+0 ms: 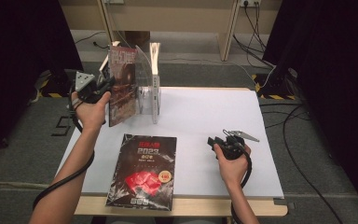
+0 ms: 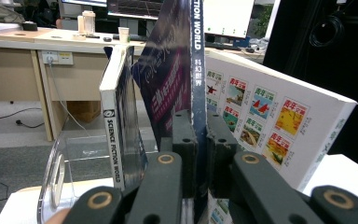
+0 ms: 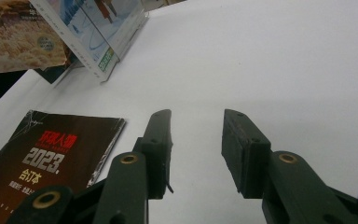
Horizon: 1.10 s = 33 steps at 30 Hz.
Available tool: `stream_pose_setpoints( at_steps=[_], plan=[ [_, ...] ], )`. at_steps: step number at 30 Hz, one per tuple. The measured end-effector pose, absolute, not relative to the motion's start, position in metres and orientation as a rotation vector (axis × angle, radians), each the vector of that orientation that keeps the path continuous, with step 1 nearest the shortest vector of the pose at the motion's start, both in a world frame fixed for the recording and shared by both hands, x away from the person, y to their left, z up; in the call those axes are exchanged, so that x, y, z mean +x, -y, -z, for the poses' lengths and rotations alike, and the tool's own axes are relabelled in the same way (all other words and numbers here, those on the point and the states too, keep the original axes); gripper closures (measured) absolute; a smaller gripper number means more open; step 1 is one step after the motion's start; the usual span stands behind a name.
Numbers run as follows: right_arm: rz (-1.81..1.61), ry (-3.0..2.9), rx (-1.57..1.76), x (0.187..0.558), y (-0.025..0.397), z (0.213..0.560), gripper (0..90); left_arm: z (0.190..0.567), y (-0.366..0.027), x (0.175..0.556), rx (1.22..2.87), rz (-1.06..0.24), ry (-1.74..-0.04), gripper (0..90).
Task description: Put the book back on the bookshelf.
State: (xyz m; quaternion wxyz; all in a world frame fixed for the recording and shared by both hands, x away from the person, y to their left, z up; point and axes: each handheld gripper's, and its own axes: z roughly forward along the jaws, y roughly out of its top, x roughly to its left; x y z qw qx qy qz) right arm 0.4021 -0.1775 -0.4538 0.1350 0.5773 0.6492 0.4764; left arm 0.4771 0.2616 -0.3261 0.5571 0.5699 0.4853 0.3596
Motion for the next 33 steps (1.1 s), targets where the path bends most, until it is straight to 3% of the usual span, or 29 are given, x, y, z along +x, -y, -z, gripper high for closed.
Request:
stream_pose_setpoints(
  at_steps=[33],
  plan=[
    [-1.378, -1.898, 1.705, 0.405, 0.178, 0.461, 63.1, 0.334, -0.249, 0.522, 1.279, -0.976, -1.157, 84.1]
  ],
)
